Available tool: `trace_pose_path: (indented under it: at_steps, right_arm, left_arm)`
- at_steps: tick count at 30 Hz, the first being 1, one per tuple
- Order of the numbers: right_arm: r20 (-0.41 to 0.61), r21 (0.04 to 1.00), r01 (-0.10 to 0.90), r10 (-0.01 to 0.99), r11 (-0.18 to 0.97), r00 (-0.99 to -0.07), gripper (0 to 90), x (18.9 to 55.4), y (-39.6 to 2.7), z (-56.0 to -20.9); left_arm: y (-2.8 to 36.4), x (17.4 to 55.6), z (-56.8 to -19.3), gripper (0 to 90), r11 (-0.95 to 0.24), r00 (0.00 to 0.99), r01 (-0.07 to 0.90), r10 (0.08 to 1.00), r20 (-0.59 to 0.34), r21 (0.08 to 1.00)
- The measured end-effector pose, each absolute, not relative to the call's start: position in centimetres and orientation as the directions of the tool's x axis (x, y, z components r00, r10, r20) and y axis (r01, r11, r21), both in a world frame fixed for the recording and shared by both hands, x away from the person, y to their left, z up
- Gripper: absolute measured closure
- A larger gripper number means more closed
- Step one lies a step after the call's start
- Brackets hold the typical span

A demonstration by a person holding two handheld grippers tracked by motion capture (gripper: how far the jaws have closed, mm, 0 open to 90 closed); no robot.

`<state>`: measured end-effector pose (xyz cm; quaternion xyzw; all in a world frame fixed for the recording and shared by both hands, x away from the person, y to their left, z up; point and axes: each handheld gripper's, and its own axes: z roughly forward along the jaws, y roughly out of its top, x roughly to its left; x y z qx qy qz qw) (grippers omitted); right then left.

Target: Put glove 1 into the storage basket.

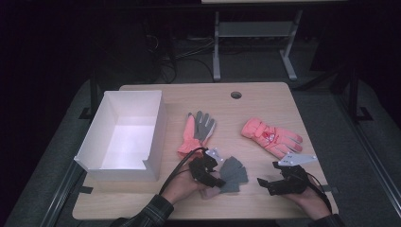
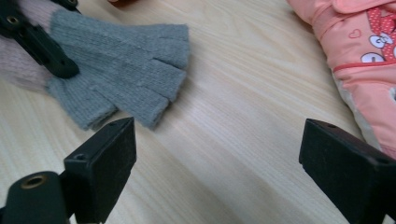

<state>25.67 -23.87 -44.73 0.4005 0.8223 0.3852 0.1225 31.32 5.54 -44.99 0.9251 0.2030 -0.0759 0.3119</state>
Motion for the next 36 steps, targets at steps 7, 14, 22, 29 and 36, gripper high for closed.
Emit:
trace_pose_path:
  at_steps: [7,14,22,29,36]
  right_arm:
    - [0.099,0.739,0.565,0.769,0.368,-0.631,10.9,25.8,-24.0,-44.9]
    - [0.093,0.74,0.563,0.772,0.369,-0.629,10.9,25.8,-23.7,-45.0]
    - [0.084,0.745,0.559,0.779,0.365,-0.621,11.0,25.8,-23.7,-45.2]
    - [0.07,0.742,0.555,0.78,0.376,-0.622,11.0,25.8,-23.5,-45.3]
    - [0.077,0.741,0.56,0.781,0.371,-0.619,11.0,25.8,-23.5,-45.4]
  left_arm:
    - [5.9,31.5,-43.6,63.6,-0.707,0.896,0.444,0.337,-0.289,0.551]
    - [6.7,31.6,-40.8,63.5,-0.68,0.886,0.463,0.366,-0.285,0.568]
    - [8.2,32.2,-37.6,63.5,-0.639,0.865,0.497,0.415,-0.281,0.587]
    - [9.8,33.2,-34.4,63.5,-0.622,0.858,0.502,0.446,-0.255,0.601]
    - [12.3,33.8,-31.2,63.4,-0.589,0.837,0.516,0.503,-0.218,0.622]
